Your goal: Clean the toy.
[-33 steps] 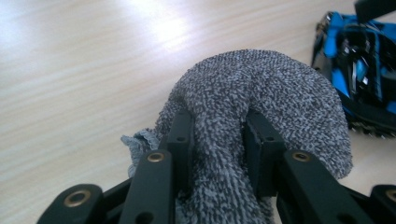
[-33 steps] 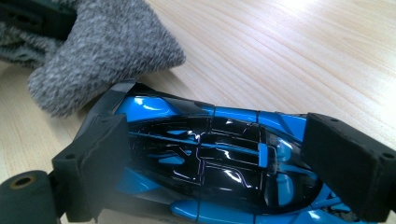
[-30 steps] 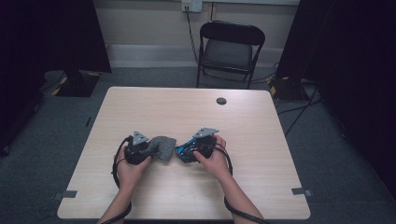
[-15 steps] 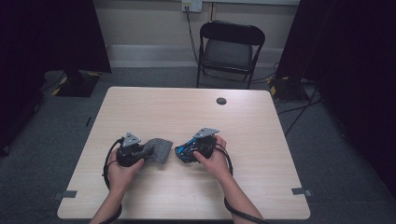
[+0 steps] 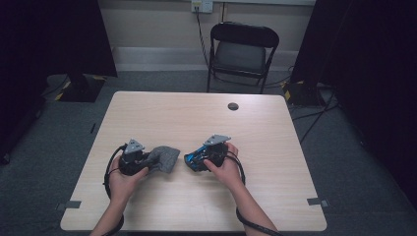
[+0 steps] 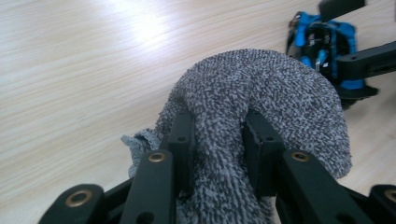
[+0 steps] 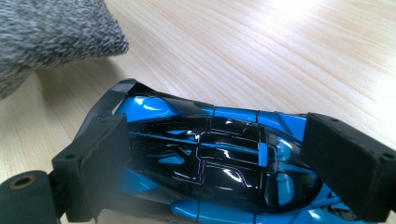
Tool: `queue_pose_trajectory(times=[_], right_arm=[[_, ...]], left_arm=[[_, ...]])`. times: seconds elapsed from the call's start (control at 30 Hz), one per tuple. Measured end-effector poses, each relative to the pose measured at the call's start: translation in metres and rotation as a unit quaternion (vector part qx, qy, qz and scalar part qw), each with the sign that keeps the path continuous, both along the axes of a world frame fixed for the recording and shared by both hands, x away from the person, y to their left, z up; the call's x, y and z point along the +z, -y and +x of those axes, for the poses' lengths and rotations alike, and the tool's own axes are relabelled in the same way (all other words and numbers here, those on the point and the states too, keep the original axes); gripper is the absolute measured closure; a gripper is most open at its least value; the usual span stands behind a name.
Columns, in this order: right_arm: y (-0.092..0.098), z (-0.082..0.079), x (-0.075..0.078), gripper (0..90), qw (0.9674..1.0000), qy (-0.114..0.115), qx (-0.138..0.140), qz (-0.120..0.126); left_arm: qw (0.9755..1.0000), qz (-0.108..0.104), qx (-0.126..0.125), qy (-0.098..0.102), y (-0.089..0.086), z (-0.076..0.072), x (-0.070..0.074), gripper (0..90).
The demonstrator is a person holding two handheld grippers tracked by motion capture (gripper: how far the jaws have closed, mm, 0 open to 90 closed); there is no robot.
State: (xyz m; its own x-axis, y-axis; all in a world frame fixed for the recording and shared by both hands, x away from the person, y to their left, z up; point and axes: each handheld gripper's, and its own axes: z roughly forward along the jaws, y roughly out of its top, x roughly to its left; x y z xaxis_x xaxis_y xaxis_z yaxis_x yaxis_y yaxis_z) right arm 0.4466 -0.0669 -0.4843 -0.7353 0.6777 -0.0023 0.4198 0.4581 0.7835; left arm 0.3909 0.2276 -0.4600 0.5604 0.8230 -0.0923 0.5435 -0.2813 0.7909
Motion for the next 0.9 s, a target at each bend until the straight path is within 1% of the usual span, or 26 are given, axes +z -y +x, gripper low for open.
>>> queue_pose_trajectory(times=[0.03, 0.07, 0.13, 0.17, 0.27, 0.33, 0.37, 0.4, 0.47, 0.5, 0.57, 0.63, 0.67, 0.7, 0.77, 0.8, 0.9], right_arm=[[0.0, 0.0, 0.0, 7.7, 1.0, 0.0, 0.0, 0.001], [0.0, 0.0, 0.0, 7.7, 1.0, 0.001, 0.0, 0.001], [0.0, 0.0, 0.0, 7.7, 1.0, 0.001, 0.0, 0.001], [0.0, 0.0, 0.0, 7.7, 1.0, 0.001, 0.0, 0.001], [0.0, 0.0, 0.0, 7.7, 1.0, 0.001, 0.0, 0.001], [0.0, 0.0, 0.0, 7.7, 1.0, 0.001, -0.001, 0.002], [0.0, 0.0, 0.0, 7.7, 1.0, 0.001, -0.001, 0.001], [0.0, 0.0, 0.0, 7.7, 1.0, 0.001, -0.001, 0.001], [0.0, 0.0, 0.0, 7.7, 1.0, 0.001, -0.001, 0.0], [0.0, 0.0, 0.0, 7.7, 1.0, 0.001, -0.001, 0.001], [0.0, 0.0, 0.0, 7.7, 1.0, 0.001, -0.001, 0.001], [0.0, -0.001, 0.0, 7.7, 1.0, 0.001, -0.003, 0.001], [0.0, -0.001, 0.0, 7.7, 1.0, 0.001, -0.003, 0.002], [0.0, -0.001, -0.001, 7.7, 1.0, 0.002, -0.003, 0.002], [0.0, -0.001, -0.001, 7.7, 1.0, 0.002, -0.004, 0.002], [0.0, -0.001, -0.001, 7.7, 1.0, 0.002, -0.004, 0.002], [0.0, -0.001, -0.001, 7.7, 1.0, 0.002, -0.005, 0.003]], left_arm=[[1.0, 0.0, -0.005, 0.0, 0.001, 0.0, 0.001, 67.7], [0.9999, 0.003, -0.013, -0.004, 0.003, -0.001, 0.002, 67.7], [0.9996, 0.009, -0.026, -0.004, 0.006, -0.003, 0.004, 67.7], [0.9995, 0.005, -0.031, -0.008, 0.007, -0.005, 0.004, 67.6], [0.999, 0.011, -0.043, -0.01, 0.011, -0.009, 0.005, 67.6], [0.9986, 0.011, -0.052, -0.011, 0.013, -0.011, 0.005, 67.6], [0.9983, 0.009, -0.056, -0.014, 0.015, -0.012, 0.005, 67.6], [0.9979, 0.003, -0.062, -0.016, 0.016, -0.013, 0.005, 67.7], [0.9967, -0.003, -0.078, -0.022, 0.019, -0.014, 0.007, 67.7], [0.9963, -0.004, -0.081, -0.026, 0.021, -0.016, 0.007, 67.7], [0.9951, 0.0, -0.095, -0.025, 0.023, -0.018, 0.007, 67.7], [0.9941, -0.004, -0.106, -0.023, 0.025, -0.02, 0.008, 67.7], [0.9935, -0.002, -0.111, -0.025, 0.027, -0.021, 0.008, 67.7], [0.9932, 0.004, -0.114, -0.021, 0.028, -0.023, 0.009, 67.7], [0.9919, 0.001, -0.124, -0.027, 0.032, -0.025, 0.008, 67.7], [0.9914, 0.006, -0.129, -0.024, 0.034, -0.026, 0.008, 67.7], [0.9892, 0.005, -0.144, -0.027, 0.043, -0.031, 0.008, 67.7]])
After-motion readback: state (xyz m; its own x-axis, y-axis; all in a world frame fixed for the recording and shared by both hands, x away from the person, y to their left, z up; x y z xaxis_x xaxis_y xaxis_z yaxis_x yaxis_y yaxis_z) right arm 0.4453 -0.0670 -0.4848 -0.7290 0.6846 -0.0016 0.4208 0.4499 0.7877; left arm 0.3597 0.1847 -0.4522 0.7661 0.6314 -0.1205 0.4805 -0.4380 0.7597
